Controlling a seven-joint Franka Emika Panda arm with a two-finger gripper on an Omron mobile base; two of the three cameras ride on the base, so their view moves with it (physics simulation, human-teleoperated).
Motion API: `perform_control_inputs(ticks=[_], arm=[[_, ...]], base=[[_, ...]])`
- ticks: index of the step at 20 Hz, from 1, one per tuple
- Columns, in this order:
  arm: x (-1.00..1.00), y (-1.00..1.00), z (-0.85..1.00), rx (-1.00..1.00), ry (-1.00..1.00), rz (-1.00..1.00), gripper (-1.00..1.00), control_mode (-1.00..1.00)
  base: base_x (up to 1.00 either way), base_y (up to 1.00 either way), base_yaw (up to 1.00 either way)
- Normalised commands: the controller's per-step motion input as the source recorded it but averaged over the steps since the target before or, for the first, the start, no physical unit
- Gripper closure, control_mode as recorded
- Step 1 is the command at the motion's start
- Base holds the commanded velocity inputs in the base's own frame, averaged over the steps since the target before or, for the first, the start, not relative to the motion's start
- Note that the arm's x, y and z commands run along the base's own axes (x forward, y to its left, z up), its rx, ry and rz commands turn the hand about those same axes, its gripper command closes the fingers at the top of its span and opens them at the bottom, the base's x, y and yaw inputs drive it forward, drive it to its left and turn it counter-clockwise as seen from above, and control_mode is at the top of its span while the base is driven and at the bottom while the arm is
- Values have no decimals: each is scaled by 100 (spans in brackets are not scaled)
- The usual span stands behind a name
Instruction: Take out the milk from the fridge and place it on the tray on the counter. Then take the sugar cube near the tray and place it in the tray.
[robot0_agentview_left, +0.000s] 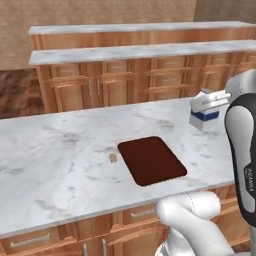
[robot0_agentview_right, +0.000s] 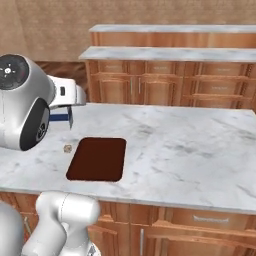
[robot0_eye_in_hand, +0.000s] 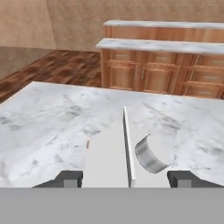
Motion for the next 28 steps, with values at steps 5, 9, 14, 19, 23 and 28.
perform_control_inputs(ticks=[5, 9, 14, 19, 23, 28], arm=[[0, 0, 0, 0, 0, 0, 100, 100], [0, 0, 0, 0, 0, 0, 100, 100], [0, 0, 0, 0, 0, 0, 100, 100], [0, 0, 0, 0, 0, 0, 100, 100], [0, 0, 0, 0, 0, 0, 100, 100], [2, -14, -55, -3, -2, 7, 100, -100]], base=[[79, 0, 0], [33, 1, 5], [6, -8, 30], [0, -15, 41], [5, -13, 15], [0, 0, 0]])
